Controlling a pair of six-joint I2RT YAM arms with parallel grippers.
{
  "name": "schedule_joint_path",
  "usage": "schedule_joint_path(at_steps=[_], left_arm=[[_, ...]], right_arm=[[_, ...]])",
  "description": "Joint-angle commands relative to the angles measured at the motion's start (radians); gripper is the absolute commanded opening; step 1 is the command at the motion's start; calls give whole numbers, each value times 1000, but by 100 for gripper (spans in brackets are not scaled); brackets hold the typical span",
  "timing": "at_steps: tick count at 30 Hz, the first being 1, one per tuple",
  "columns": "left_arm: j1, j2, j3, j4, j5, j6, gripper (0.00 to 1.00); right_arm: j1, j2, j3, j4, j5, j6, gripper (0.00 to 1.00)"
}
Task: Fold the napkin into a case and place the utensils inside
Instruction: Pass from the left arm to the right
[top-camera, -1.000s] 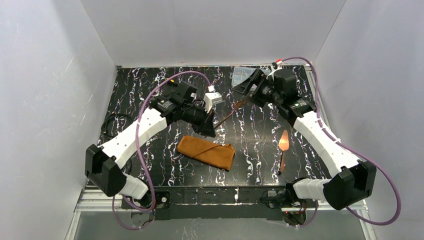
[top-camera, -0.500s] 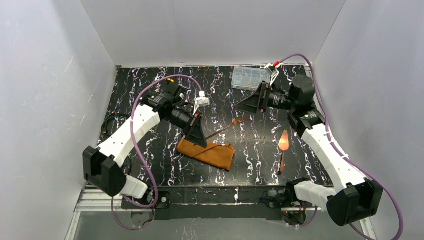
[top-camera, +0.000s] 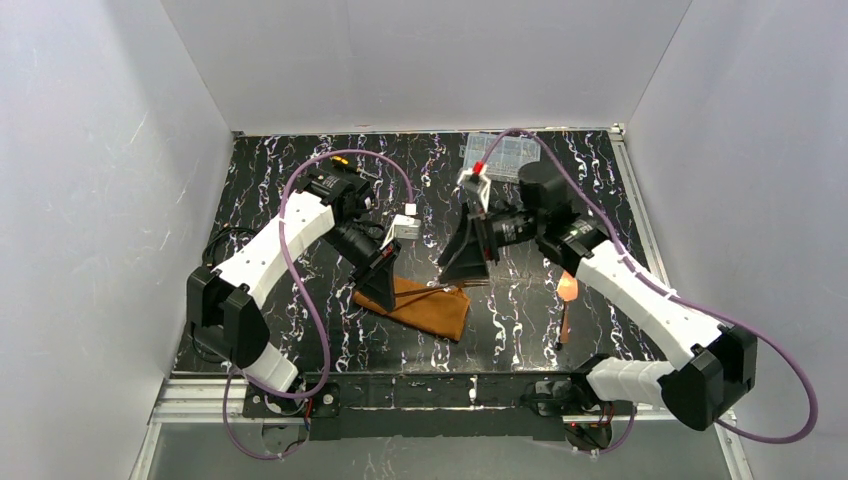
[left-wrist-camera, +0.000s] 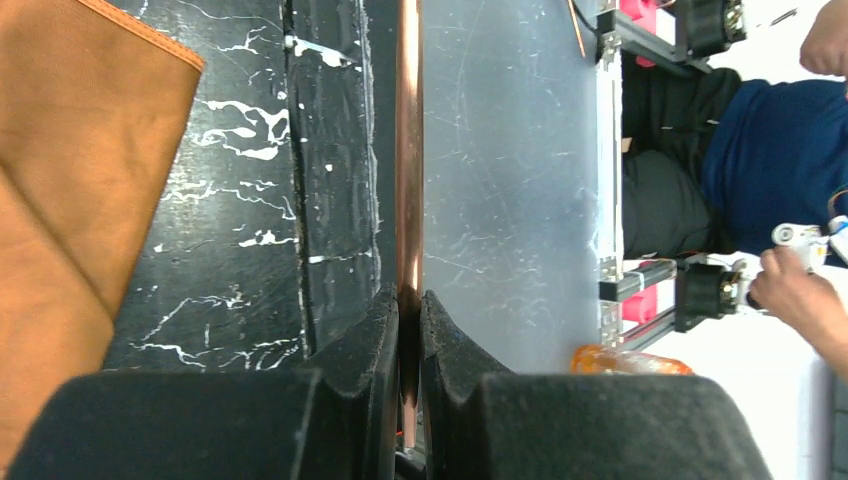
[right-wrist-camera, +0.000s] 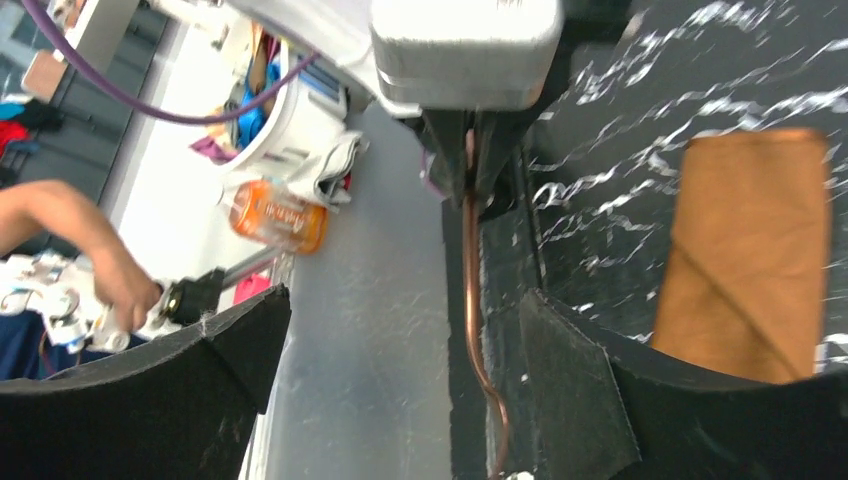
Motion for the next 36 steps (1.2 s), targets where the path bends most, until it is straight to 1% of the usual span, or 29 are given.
schedule_joint_path(at_steps=[1, 7, 10, 11, 15, 16, 18, 19, 20, 22, 23, 24, 25, 27, 28, 29, 31, 33, 34, 36], left_arm=[[4, -27, 39, -189, -24, 94, 0], [3, -61, 7, -189, -16, 104, 0], [3, -58, 8, -189, -10, 91, 0], [3, -59, 7, -189, -7, 88, 0], [2, -72, -1, -189, 3, 83, 0], [2, -75, -3, -189, 8, 82, 0], [0, -76, -3, -189, 13, 77, 0], [0, -77, -2, -189, 16, 76, 0], [-1, -78, -1, -189, 16, 74, 0], [0, -78, -1, -189, 17, 76, 0], [0, -79, -3, -189, 16, 79, 0], [0, -77, -4, -189, 18, 80, 0], [-1, -76, -4, -189, 19, 78, 0], [0, -74, 2, -188, 19, 75, 0], [0, -74, 4, -188, 19, 75, 0], [-1, -75, 7, -188, 20, 76, 0], [0, -78, 17, -187, 17, 73, 0], [1, -73, 28, -185, -7, 72, 3], [3, -72, 33, -170, -29, 51, 9], [13, -82, 27, -88, -89, -30, 28]], right_arm=[[87, -10, -41, -20, 2, -10, 89], [136, -39, -96, -41, 18, 6, 78], [151, -17, -87, -66, 27, 1, 64], [157, -6, -82, -87, 33, -9, 62], [176, 31, -31, -222, 78, -103, 58], [179, 37, -28, -228, 84, -109, 55], [183, 47, -26, -233, 89, -116, 45], [187, 51, -29, -233, 95, -116, 43], [193, 54, -35, -233, 105, -115, 44], [199, 61, -39, -245, 123, -123, 60], [200, 66, -34, -256, 122, -134, 60], [199, 71, -27, -262, 121, -142, 56], [200, 73, -23, -258, 113, -145, 45], [200, 75, -20, -255, 119, -147, 15], [200, 75, -20, -258, 130, -149, 3], [200, 74, -24, -265, 145, -153, 1], [197, 63, -30, -281, 201, -158, 1], [190, 43, -47, -273, 256, -136, 1], [182, 32, -58, -267, 279, -124, 1], [175, 2, -103, -230, 299, -85, 1]])
